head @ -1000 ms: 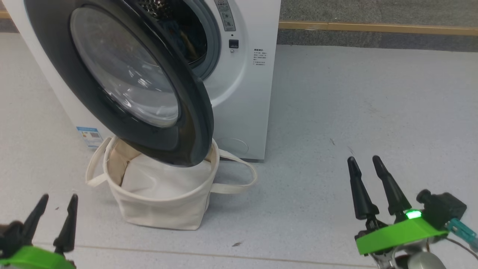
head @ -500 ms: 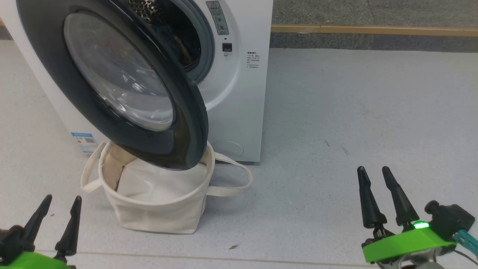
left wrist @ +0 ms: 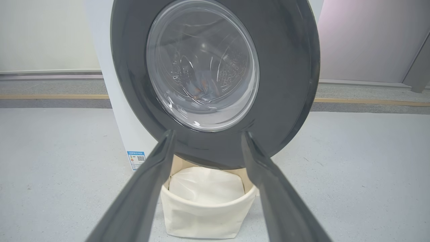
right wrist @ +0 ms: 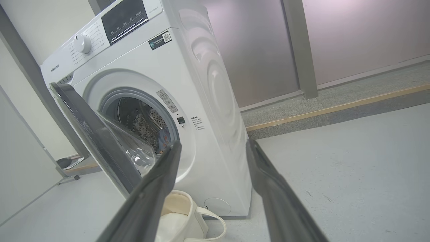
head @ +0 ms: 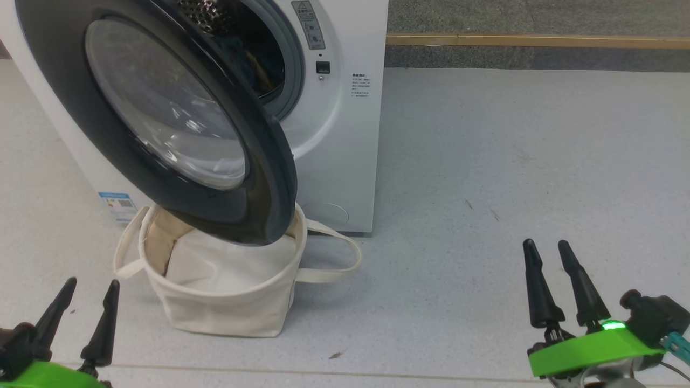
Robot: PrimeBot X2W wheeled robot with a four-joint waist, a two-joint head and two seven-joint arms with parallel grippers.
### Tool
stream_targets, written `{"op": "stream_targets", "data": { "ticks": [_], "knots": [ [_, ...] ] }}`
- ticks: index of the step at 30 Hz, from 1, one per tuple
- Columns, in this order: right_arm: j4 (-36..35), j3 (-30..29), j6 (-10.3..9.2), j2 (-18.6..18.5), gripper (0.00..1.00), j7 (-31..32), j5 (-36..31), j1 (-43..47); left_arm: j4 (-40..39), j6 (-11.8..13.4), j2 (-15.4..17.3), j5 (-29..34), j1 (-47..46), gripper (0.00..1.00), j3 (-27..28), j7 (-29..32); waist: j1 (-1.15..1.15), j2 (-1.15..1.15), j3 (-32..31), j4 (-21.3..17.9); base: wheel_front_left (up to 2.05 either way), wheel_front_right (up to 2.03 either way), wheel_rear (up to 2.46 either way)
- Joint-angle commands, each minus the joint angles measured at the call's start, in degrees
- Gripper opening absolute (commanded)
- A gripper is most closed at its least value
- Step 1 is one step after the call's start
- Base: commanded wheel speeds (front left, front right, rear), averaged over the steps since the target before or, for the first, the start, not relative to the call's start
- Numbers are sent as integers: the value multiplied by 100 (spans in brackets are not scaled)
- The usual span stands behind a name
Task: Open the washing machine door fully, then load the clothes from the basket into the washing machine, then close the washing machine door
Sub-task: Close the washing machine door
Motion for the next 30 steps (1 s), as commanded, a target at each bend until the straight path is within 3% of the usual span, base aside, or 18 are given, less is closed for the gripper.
{"op": "stream_targets", "data": {
  "ticks": [1,2,15,23,30],
  "knots": [
    [-166,89,6,4,18,4,22,-57,-162,57,272,22,-258,100,302,-20,0,0,6,8,0,0,0],
    [-150,81,6,10,0,28,22,-54,-170,65,272,25,-262,100,300,-20,0,0,11,12,0,0,0],
    [-290,121,6,48,0,220,-57,-564,-397,172,108,168,-318,100,123,-32,0,0,106,386,0,0,0],
    [-111,807,6,64,0,560,-74,-1699,-558,211,-58,262,-493,100,18,-44,0,0,214,864,0,0,0],
    [276,1412,6,90,0,626,107,-2554,-506,141,-402,431,-907,100,-361,37,0,0,200,1563,0,0,0]
  ]
}}
